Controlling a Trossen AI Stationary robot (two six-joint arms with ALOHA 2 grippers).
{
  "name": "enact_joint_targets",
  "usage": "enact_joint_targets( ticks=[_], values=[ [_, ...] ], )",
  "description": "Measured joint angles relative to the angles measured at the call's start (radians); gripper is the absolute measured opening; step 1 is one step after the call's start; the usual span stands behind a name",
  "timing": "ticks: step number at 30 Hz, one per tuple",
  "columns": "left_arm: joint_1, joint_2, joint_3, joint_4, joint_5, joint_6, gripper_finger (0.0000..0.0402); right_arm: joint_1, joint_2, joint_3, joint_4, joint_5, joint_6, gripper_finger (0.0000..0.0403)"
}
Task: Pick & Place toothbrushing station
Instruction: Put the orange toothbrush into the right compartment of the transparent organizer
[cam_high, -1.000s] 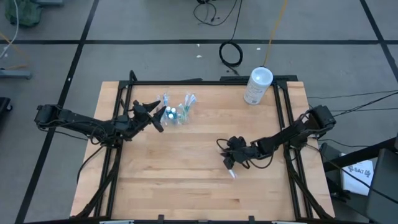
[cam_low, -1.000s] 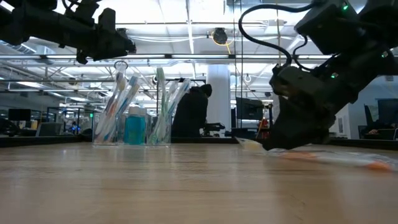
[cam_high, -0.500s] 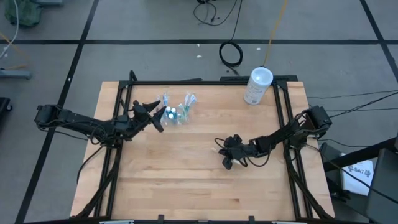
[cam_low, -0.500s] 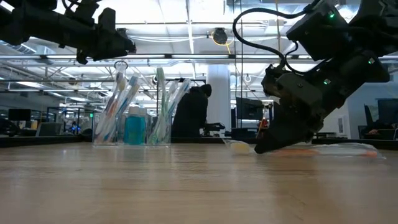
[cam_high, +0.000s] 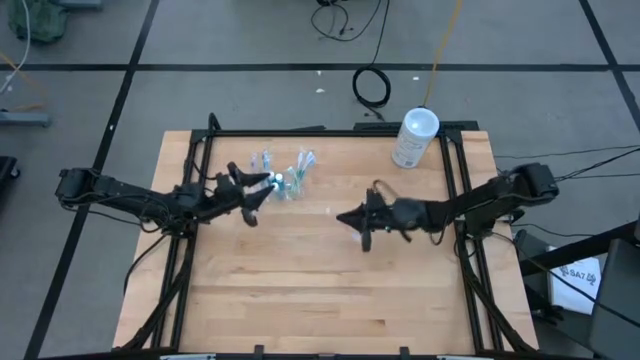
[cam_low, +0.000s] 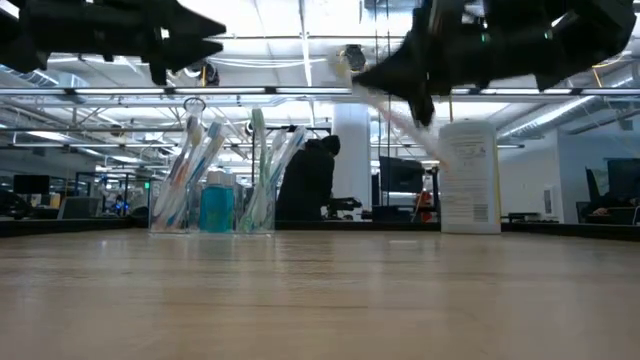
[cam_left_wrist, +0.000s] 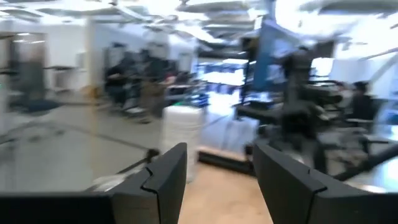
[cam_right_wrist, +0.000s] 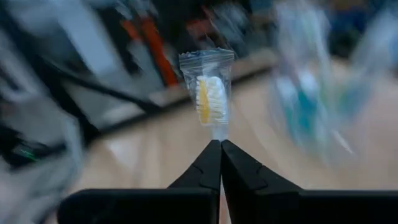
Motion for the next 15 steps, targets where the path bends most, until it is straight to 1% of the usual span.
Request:
enact_joint_targets(
  ticks=[3,5,6,8,11,15],
  values=[
    [0.0,0.0,0.0,0.025,0.078,-0.003,0.0191,-0.029,-0.045,0.0,0.11,-0.064,-0.078,0.0],
    [0.0,0.006,0.009,0.026,0.115,-0.034,0.0191,-0.043,-0.063,0.001,0.166,-0.07,-0.132,0.0],
    [-0.001,0.028,0.026,0.027,0.133,-0.043,0.0191,-0.048,-0.068,0.002,0.171,-0.07,-0.151,0.0],
    [-0.007,0.098,0.07,0.03,0.174,-0.041,0.0191,-0.055,-0.068,0.002,0.147,-0.07,-0.159,0.0],
    [-0.031,0.221,0.157,0.01,0.231,0.016,0.0191,-0.057,-0.067,0.001,0.105,-0.07,-0.159,0.0],
    [-0.047,0.404,0.298,-0.056,0.23,0.029,0.0191,-0.056,-0.067,0.001,0.107,-0.071,-0.162,0.0]
  ],
)
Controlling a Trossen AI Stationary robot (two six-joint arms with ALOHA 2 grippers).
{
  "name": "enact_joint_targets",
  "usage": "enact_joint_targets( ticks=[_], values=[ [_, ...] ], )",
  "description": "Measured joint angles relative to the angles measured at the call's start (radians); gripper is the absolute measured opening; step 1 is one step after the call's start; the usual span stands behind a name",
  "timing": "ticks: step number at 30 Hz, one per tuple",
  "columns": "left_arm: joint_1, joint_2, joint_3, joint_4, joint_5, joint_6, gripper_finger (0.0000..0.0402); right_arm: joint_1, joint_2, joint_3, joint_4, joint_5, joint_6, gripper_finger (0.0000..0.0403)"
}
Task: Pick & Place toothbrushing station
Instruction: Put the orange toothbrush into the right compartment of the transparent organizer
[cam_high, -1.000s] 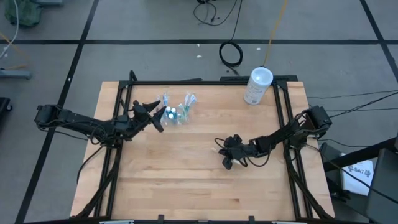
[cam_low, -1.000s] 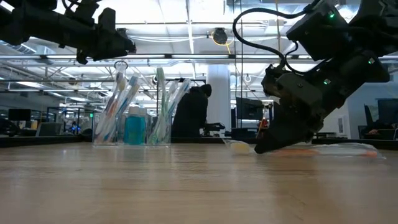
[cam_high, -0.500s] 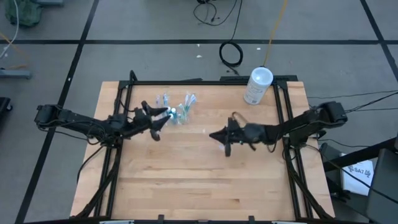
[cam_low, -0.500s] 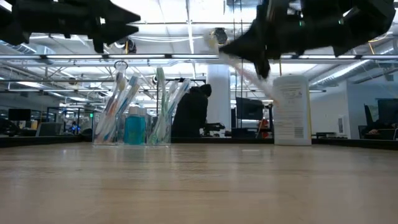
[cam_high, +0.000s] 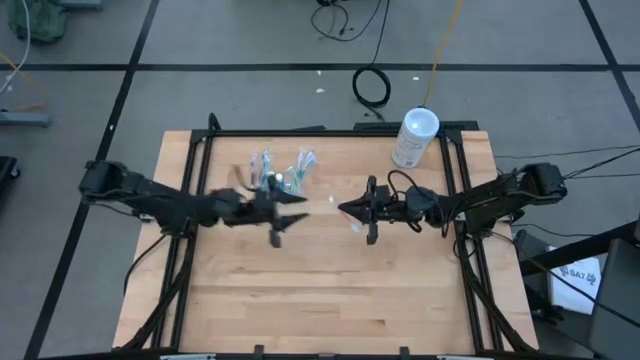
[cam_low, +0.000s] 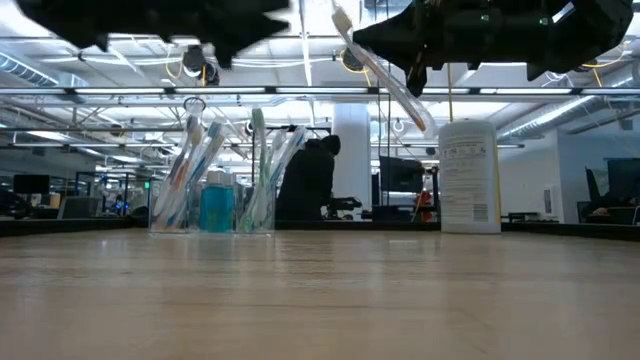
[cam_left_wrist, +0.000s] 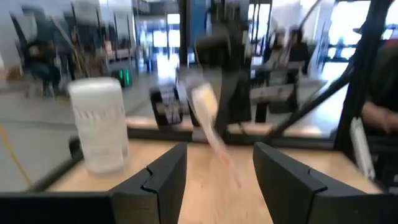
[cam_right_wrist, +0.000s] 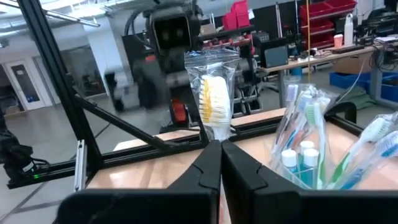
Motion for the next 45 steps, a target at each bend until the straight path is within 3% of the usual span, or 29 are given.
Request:
enact_joint_targets(
  ticks=[8,15,22,31,36,41,45],
  values=[
    [0.024,0.262,0.225,-0.113,-0.001,-0.051,0.0191,0.0,-0.001,0.0,0.007,-0.058,0.009,0.0],
    [0.023,0.35,0.311,-0.103,0.06,-0.054,0.0191,0.002,-0.001,0.0,0.018,-0.078,0.01,0.0],
    [0.024,0.356,0.32,-0.128,0.059,-0.051,0.0173,0.002,-0.001,0.0,0.018,-0.077,0.011,0.0],
    [0.03,0.356,0.32,-0.126,0.068,-0.025,0.0058,0.002,-0.001,0.0,0.017,-0.076,0.011,0.0],
    [0.029,0.356,0.319,-0.14,0.068,-0.024,0.0016,0.002,-0.003,0.001,-0.032,-0.076,-0.042,0.0016],
    [0.029,0.355,0.319,-0.179,0.063,-0.027,0.0013,0.002,-0.003,0.001,-0.082,-0.074,-0.066,0.0051],
    [0.029,0.312,0.319,-0.26,0.001,-0.05,0.0022,0.001,-0.028,0.001,-0.106,-0.067,-0.076,0.0079]
  ],
)
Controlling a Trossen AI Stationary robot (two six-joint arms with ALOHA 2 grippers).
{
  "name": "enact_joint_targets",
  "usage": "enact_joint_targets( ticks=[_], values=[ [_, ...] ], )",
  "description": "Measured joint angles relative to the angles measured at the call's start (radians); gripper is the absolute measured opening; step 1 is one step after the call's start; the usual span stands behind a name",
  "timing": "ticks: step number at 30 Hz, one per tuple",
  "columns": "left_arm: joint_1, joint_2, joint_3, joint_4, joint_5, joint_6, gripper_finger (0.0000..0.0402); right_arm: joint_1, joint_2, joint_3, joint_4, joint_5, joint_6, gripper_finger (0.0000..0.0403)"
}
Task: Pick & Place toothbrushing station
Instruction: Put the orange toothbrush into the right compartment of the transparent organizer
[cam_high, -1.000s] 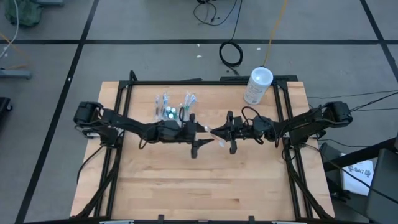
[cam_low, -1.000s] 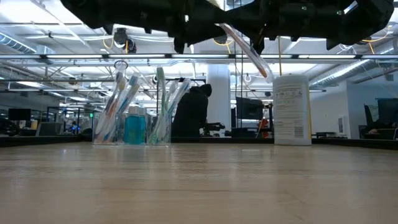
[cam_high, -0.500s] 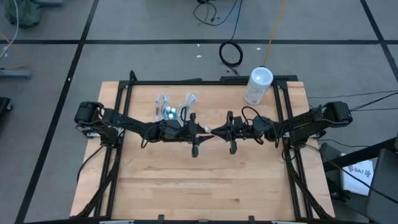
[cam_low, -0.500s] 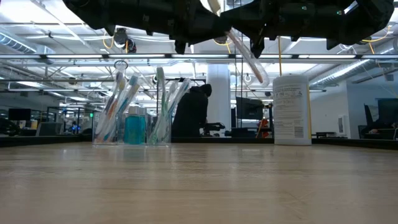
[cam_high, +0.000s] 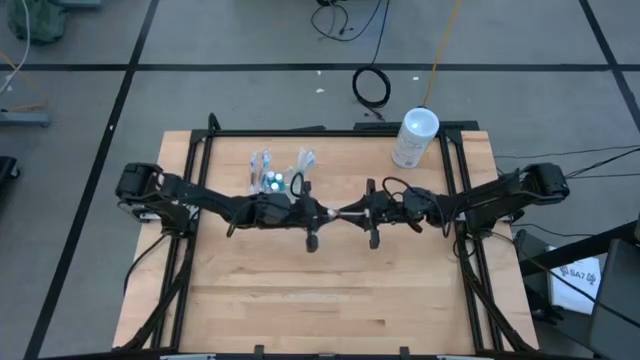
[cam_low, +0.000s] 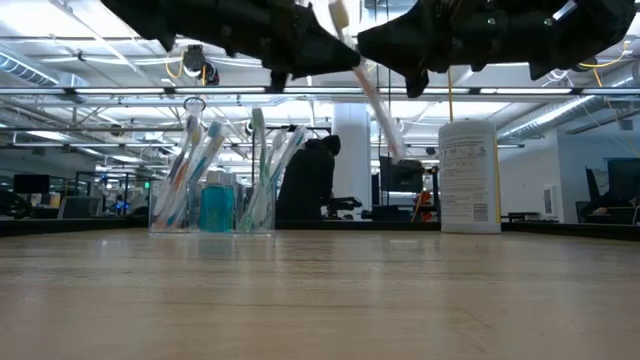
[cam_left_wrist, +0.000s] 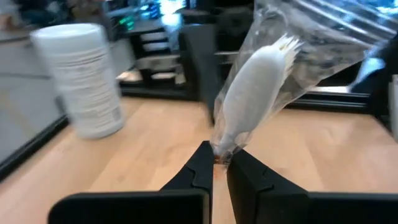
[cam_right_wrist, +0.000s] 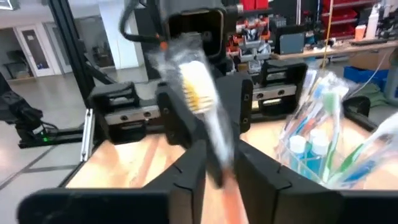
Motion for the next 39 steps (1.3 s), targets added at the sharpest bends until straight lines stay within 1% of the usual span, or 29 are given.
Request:
enact_joint_targets(
  ticks=[3,7,9,11,13,15,18,21,26,32,34,39],
  values=[
    [0.0,-0.073,0.0,-0.121,-0.075,-0.02,0.0017,0.0,-0.044,0.0,-0.087,0.054,-0.034,0.0095],
    [0.0,-0.186,0.0,-0.303,-0.192,-0.072,0.001,0.0,-0.101,0.0,-0.228,0.174,-0.045,0.0108],
    [0.0,-0.229,0.0,-0.386,-0.286,-0.112,0.0011,0.0,-0.113,0.0,-0.272,0.222,-0.043,0.0111],
    [0.002,-0.259,0.0,-0.454,-0.411,-0.163,0.0017,0.0,-0.119,0.0,-0.301,0.234,-0.043,0.0112],
    [0.002,-0.281,0.0,-0.514,-0.514,-0.206,0.002,0.0,-0.121,0.0,-0.308,0.229,-0.042,0.011],
    [0.007,-0.292,0.0,-0.572,-0.564,-0.254,0.0019,0.0,-0.12,0.0,-0.325,0.229,-0.045,0.011],
    [0.023,-0.293,0.0,-0.646,-0.53,-0.333,0.0011,0.0,-0.12,0.0,-0.324,0.229,-0.046,0.0112],
    [0.043,-0.294,0.0,-0.684,-0.496,-0.369,0.0009,0.0,-0.12,0.0,-0.325,0.229,-0.046,0.0111],
    [0.076,-0.294,0.0,-0.757,-0.493,-0.424,0.0019,0.0,-0.12,0.0,-0.326,0.229,-0.046,0.011],
    [0.132,-0.293,0.0,-0.885,-0.49,-0.508,0.0011,0.0,-0.12,0.0,-0.326,0.228,-0.044,0.0111],
    [0.145,-0.293,0.0,-0.891,-0.481,-0.53,0.0012,0.0,-0.12,0.0,-0.326,0.228,-0.044,0.011],
    [0.157,-0.27,0.0,-0.847,-0.402,-0.528,0.0028,0.0,-0.12,0.0,-0.326,0.228,-0.044,0.011]
  ],
)
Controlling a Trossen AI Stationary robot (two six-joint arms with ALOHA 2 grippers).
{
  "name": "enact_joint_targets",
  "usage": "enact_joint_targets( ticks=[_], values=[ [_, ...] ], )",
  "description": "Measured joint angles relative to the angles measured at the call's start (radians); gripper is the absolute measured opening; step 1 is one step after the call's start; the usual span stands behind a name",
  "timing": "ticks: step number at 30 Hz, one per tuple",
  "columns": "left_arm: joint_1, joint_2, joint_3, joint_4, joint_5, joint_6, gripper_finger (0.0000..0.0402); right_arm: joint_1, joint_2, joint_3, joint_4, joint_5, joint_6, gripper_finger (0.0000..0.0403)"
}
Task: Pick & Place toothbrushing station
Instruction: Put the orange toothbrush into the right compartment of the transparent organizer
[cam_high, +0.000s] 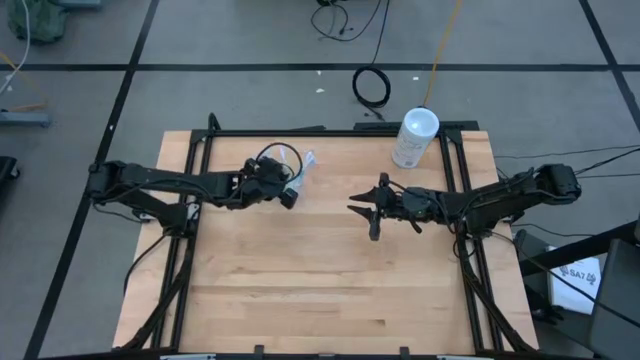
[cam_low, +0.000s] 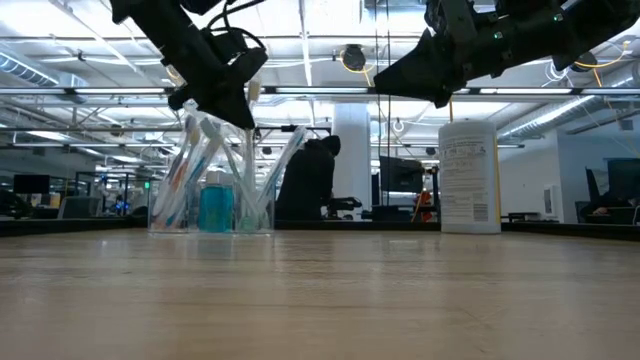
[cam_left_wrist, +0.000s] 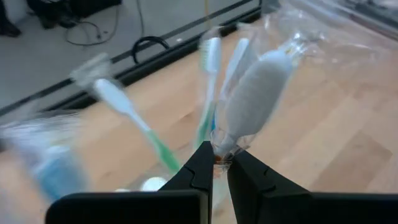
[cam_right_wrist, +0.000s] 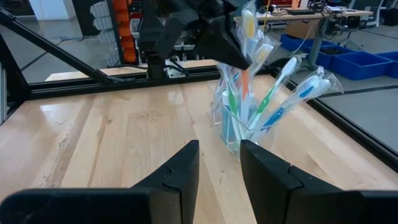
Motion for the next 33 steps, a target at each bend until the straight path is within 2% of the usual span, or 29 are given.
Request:
enact_joint_targets(
  ticks=[6,14,19,25,29,33],
  values=[
    [0.029,0.067,0.0,0.057,0.07,0.025,0.0031,0.0,0.0,0.0,-0.001,0.0,0.0,0.0109],
    [0.066,0.093,0.0,0.067,0.071,0.033,0.0037,0.0,0.0,0.0,-0.004,0.0,0.0,0.0109],
    [0.066,0.095,0.0,0.053,0.075,0.069,0.0075,0.0,0.0,0.0,-0.003,0.0,0.0,0.0109],
    [0.065,0.105,-0.001,0.037,0.222,0.074,0.0134,0.0,0.0,0.0,-0.004,0.0,0.0,0.0109],
    [0.065,0.087,-0.001,0.042,0.21,0.078,0.0159,0.0,0.0,0.0,-0.003,0.0,0.0,0.0109],
    [0.067,0.051,-0.001,0.063,0.194,0.078,0.0167,0.0,0.0,0.0,-0.003,0.0,0.0,0.0109]
  ],
)
